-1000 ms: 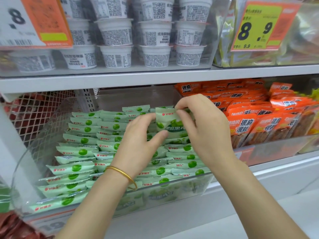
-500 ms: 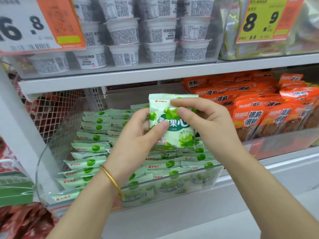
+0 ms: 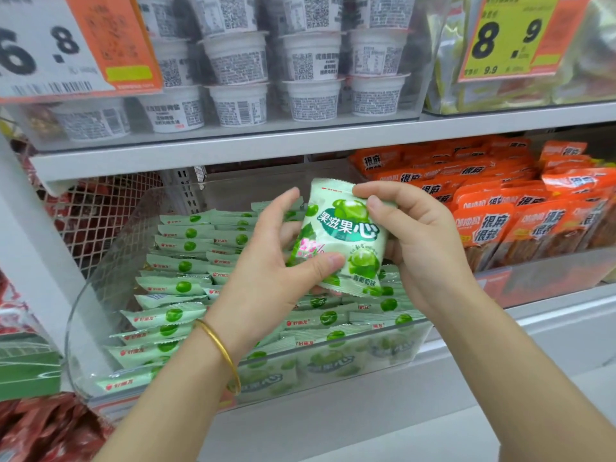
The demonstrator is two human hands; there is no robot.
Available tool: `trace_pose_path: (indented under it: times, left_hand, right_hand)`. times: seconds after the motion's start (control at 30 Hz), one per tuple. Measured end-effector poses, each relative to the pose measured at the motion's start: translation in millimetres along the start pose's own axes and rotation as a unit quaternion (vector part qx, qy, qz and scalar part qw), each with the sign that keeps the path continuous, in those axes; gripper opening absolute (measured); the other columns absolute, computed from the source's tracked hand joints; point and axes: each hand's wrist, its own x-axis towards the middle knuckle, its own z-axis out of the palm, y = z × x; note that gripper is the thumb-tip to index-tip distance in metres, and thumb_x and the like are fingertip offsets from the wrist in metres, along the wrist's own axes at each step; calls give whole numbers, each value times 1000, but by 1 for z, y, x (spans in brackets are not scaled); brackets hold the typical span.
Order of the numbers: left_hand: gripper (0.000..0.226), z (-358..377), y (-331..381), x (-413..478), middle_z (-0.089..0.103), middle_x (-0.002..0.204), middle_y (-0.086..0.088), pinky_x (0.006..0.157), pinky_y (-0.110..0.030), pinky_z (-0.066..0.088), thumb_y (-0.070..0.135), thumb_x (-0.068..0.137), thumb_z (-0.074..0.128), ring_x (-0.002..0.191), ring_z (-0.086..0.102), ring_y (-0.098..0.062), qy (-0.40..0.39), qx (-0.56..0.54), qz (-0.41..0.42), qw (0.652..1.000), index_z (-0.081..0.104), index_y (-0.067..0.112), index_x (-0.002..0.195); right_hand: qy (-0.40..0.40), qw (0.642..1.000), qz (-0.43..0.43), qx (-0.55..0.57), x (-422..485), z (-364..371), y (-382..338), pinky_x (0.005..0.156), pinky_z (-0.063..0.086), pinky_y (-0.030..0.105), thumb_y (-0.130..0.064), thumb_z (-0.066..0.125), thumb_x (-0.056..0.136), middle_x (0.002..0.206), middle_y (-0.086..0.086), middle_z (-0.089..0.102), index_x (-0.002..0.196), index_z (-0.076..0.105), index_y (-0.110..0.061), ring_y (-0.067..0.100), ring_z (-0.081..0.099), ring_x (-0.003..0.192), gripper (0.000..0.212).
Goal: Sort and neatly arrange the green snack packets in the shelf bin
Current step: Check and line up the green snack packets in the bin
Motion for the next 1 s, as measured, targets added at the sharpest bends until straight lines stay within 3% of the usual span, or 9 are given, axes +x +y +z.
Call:
trace_pose_path:
  times: [0.07,0.17,0.27,0.37,0.5,0.57,0.7,0.87,1.0]
  left_hand:
    - [75,-1,-6,0,54,119,13,81,-22,52,26,73,74,102,60,-1,52,136,44,988,33,36,134]
    - [54,-1,-13,-2,42,129,11,104,-22,28,50,80,59,124,38,-8,94,361,155,915,45,34,129]
    - [72,4,-13,-6,33,140,12,107,-28,20,71,70,44,130,21,-8,77,413,134,898,43,36,133]
    - [75,7,-14,-6,32,141,9,108,-28,21,65,68,52,131,23,-11,87,435,135,886,41,32,135]
    - [50,4,-11,-3,46,122,9,98,-9,28,38,80,52,115,42,-2,109,374,136,911,53,24,128]
    - [31,3,-6,-3,55,105,15,81,-2,34,30,89,50,95,50,4,121,318,125,932,58,26,119]
    - [14,-1,0,-1,61,75,3,52,-23,42,23,92,54,57,50,-14,142,195,91,966,57,30,104]
    - [15,-3,3,-2,64,83,-25,68,-52,53,28,93,55,75,61,-40,128,90,57,986,53,33,107]
    - [39,-4,4,-3,71,94,2,68,-25,56,12,82,66,80,69,-14,65,26,38,997,49,30,113]
  right_hand:
    - [14,1000,-6,-22,0,-1,1,57,57,32,-2,55,90,93,9,68,91,67,-16,22,67,78,18]
    - [34,998,-11,-52,-1,-2,2,54,56,31,-3,58,89,93,5,66,91,64,-17,17,67,74,16]
    - [34,999,-8,-37,-1,-2,2,57,55,29,-6,61,88,98,6,64,93,61,-17,15,68,74,13]
    - [7,1000,3,-22,-2,0,2,59,55,29,-10,63,87,101,8,65,95,60,-15,17,69,77,10]
    - [-24,1000,-6,-15,-2,-1,3,70,57,38,-34,54,91,102,8,67,99,64,-17,19,67,89,22]
    - [-11,992,-53,-116,-1,-4,3,85,53,35,-44,43,91,111,4,62,100,69,-30,13,60,104,31]
    - [-26,968,-142,-204,0,-6,0,92,38,10,-35,50,89,122,-5,55,117,61,-34,-1,50,115,30]
    - [-98,957,-166,-217,-1,-7,4,99,38,16,-13,63,88,123,-16,57,123,55,-37,-2,50,118,43]
    - [-61,978,-119,-160,1,-8,7,96,47,45,-18,65,84,114,-9,65,109,68,-32,10,59,111,30]
